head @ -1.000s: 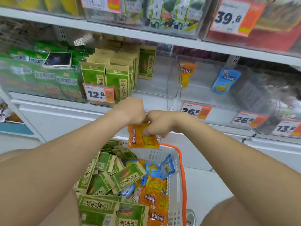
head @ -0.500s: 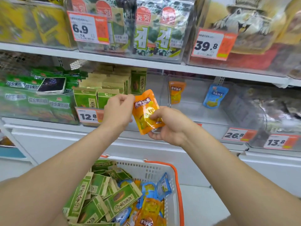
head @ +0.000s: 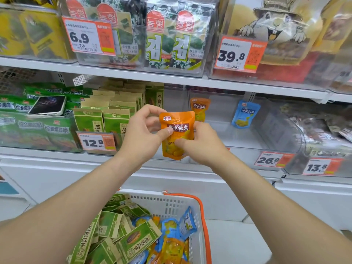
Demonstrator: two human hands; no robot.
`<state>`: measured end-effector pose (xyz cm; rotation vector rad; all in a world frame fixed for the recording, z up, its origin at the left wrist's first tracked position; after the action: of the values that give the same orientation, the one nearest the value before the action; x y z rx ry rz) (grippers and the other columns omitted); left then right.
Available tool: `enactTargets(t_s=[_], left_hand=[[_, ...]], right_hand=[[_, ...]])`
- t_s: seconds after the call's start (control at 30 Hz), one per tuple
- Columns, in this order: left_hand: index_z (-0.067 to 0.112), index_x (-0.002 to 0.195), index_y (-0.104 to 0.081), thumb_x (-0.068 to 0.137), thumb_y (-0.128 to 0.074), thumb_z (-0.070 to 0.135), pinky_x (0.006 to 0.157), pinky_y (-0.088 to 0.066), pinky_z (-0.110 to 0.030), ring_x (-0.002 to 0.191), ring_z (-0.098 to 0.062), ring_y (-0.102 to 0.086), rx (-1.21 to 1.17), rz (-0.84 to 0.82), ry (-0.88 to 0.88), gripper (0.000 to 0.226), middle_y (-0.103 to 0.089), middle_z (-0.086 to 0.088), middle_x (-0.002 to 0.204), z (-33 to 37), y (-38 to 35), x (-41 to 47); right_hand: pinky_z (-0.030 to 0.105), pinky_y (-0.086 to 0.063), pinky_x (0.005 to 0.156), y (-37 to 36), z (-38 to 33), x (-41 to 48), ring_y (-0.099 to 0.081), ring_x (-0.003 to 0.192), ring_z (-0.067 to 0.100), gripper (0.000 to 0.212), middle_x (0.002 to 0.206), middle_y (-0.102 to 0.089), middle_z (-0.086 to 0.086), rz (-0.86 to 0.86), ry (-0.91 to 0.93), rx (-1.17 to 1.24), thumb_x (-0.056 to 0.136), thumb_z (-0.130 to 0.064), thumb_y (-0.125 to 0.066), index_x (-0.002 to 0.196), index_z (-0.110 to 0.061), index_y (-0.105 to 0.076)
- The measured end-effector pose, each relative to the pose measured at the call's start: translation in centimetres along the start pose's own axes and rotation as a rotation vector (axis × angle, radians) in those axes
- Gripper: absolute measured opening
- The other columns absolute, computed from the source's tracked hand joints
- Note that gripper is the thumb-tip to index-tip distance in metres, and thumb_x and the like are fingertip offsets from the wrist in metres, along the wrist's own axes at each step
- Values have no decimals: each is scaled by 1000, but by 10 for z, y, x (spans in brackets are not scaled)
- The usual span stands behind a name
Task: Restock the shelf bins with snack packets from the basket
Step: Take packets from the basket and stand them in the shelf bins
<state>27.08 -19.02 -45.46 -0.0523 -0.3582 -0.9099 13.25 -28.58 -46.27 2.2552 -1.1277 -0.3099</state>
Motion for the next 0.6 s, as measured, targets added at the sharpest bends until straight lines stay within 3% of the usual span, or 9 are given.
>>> enactTargets(t_s=[0.17,0.27,0.4,0.5,0.6], left_hand=[[22,124,-64,97,-75,16,95,-60,-46,104,-14,-74,28,37,-71,30,-78,2,111,3,-3,2],[26,120,-65,99,-67,16,102,-55,-39,111,-6,-68,247,0,-142,24,-73,12,116,-2,-12,3],[26,126,-64,95,-63,9,107,-41,-26,121,-5,-56,550,-135,-252,36,-64,14,127,-8,-40,0],[21,134,-61,95,-62,9,103,-34,-20,124,-10,-53,640,-214,-282,41,-60,7,133,-19,-58,0],[22,135,-57,98,-59,17,99,-41,-30,120,-15,-57,716,-254,-274,37,-61,6,133,-34,-68,2]], right_hand=[[50,-60,91,28,7,13,-71,101,24,28,106,-74,-4,143,-19,117,76,-35,-68,103,-35,-61],[49,-58,92,59,22,24,-68,102,26,34,107,-66,1,286,-95,182,88,-26,-62,119,-22,-48],[45,-57,88,76,57,45,-60,95,21,33,105,-54,5,305,-273,312,100,-11,-54,123,-12,-30],[40,-59,79,78,70,62,-66,95,21,20,106,-65,5,299,-267,375,99,-10,-62,113,-19,-51],[32,-55,67,79,76,79,-66,87,16,21,100,-68,1,266,-235,310,99,-10,-65,93,-27,-56]])
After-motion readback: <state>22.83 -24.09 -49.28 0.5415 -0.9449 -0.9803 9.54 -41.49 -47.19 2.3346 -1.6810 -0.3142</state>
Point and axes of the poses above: each hand's wrist, its own x-axis towards the middle knuckle, its own y-axis out of the back of the hand, z = x × y, the point moved 9 cm from there along x, towards the middle knuckle
